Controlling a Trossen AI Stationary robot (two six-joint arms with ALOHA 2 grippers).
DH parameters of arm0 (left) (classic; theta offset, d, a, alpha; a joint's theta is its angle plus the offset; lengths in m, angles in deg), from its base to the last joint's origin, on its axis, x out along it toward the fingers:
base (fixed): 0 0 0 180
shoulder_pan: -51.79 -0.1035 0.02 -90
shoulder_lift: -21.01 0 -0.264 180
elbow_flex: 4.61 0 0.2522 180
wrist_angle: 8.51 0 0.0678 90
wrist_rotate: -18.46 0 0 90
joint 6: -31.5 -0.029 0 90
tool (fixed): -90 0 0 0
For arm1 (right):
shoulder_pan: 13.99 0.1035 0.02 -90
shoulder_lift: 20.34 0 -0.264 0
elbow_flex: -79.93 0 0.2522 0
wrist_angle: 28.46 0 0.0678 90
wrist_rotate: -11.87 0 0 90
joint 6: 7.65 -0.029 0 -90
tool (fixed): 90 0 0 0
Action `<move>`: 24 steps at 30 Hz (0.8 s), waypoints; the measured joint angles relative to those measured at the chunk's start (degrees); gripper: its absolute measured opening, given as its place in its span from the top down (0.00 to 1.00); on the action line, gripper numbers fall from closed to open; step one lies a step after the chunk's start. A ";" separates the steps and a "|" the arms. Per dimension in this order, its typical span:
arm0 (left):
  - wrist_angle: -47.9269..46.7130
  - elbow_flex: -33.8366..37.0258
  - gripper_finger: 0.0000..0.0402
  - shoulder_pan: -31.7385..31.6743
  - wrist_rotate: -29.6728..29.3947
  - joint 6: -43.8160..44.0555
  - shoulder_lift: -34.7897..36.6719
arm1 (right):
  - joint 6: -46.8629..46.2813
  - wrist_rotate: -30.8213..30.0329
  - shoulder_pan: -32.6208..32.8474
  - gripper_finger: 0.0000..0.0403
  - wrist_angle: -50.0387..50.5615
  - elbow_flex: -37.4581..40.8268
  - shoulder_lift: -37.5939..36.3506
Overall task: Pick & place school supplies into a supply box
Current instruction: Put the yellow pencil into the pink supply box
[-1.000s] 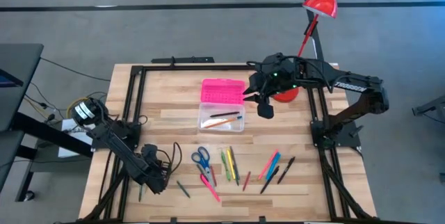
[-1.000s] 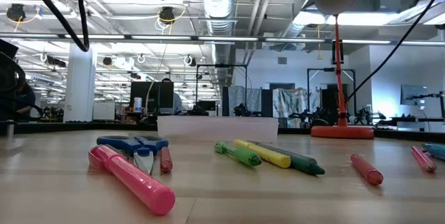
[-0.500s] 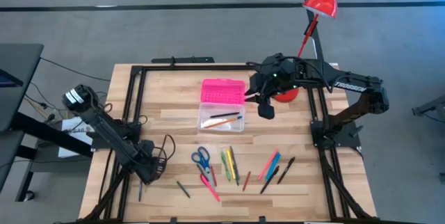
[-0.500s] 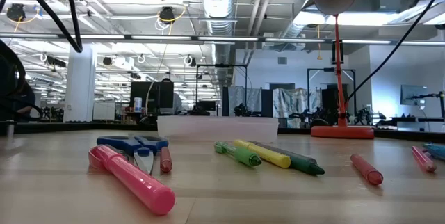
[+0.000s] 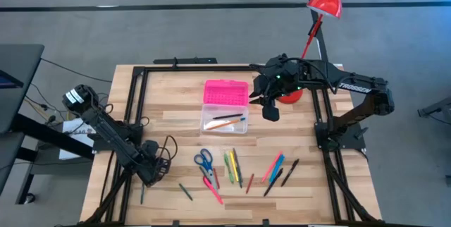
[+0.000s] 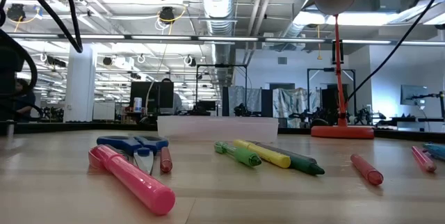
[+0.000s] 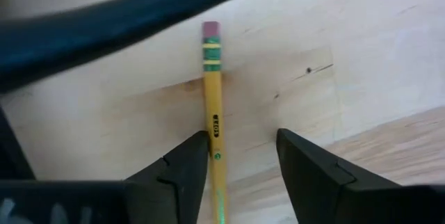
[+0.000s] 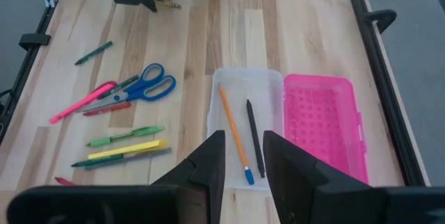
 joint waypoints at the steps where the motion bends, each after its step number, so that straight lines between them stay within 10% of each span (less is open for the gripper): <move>1: 0.12 0.02 0.62 0.00 -0.20 0.00 0.00 | -0.02 0.01 0.00 0.77 0.00 0.00 0.00; 24: 0.74 -0.04 0.82 -2.63 6.86 -8.89 0.02 | -1.54 -0.01 0.89 0.77 -0.04 0.00 0.00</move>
